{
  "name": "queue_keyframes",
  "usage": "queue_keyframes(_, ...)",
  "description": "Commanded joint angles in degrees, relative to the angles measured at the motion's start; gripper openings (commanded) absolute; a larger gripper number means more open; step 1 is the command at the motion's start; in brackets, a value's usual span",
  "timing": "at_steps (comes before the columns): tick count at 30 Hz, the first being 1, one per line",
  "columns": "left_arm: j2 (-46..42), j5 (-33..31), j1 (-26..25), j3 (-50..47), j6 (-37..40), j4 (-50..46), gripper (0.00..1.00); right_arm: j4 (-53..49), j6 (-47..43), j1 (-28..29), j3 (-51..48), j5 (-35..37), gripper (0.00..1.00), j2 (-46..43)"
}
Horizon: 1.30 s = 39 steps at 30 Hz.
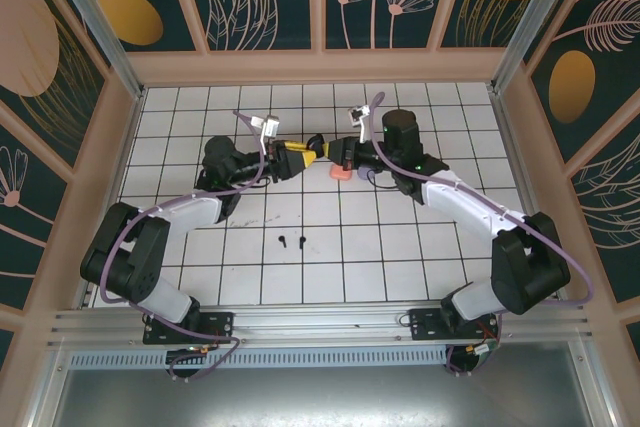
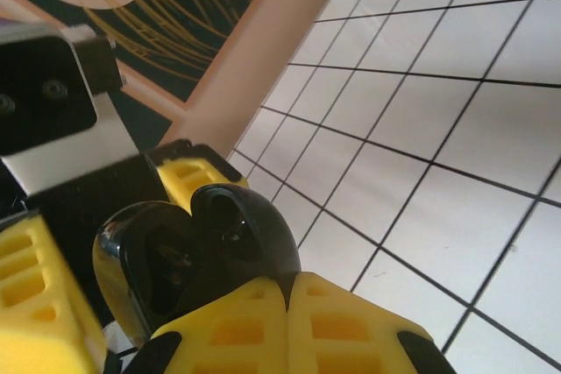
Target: Insert the wireless bluetooth earbuds into the charging case
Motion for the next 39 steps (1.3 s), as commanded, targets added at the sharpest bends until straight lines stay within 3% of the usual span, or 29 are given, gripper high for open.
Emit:
queue_keyframes(1,-3.08,-3.53,-0.21,1.31,7.34,-7.98,0.57,-5.79,-4.36,-1.00,3.71,4.64,0.00,0.33)
queue_keyframes(5,-4.68,-3.93,-0.03,4.54,15.02,-19.21,0.66,-13.57,-10.39,-1.83,6.44,8.34,0.00,0.35)
queue_keyframes(10,-4.81,-3.13,0.06,12.82,28.79,-39.85,0.74,-23.52,-19.50,-1.83,11.05,14.50,0.00,1.96)
queue_keyframes(15,-1.83,-2.33,0.06,22.82,42.04,-59.62,0.75,-27.56,-26.44,-1.50,11.75,19.03,0.00,2.67)
queue_keyframes(21,3.09,-1.06,0.24,32.42,52.58,-75.64,0.76,-28.85,-32.31,-0.95,10.12,21.70,0.00,1.40)
queue_keyframes(32,13.75,6.55,0.24,47.06,64.43,-95.46,0.68,-26.68,-33.00,1.06,7.71,18.74,0.00,-2.46)
queue_keyframes(39,15.38,9.80,0.19,48.07,65.74,-97.53,0.65,-25.71,-32.39,2.68,8.92,16.92,0.00,-1.93)
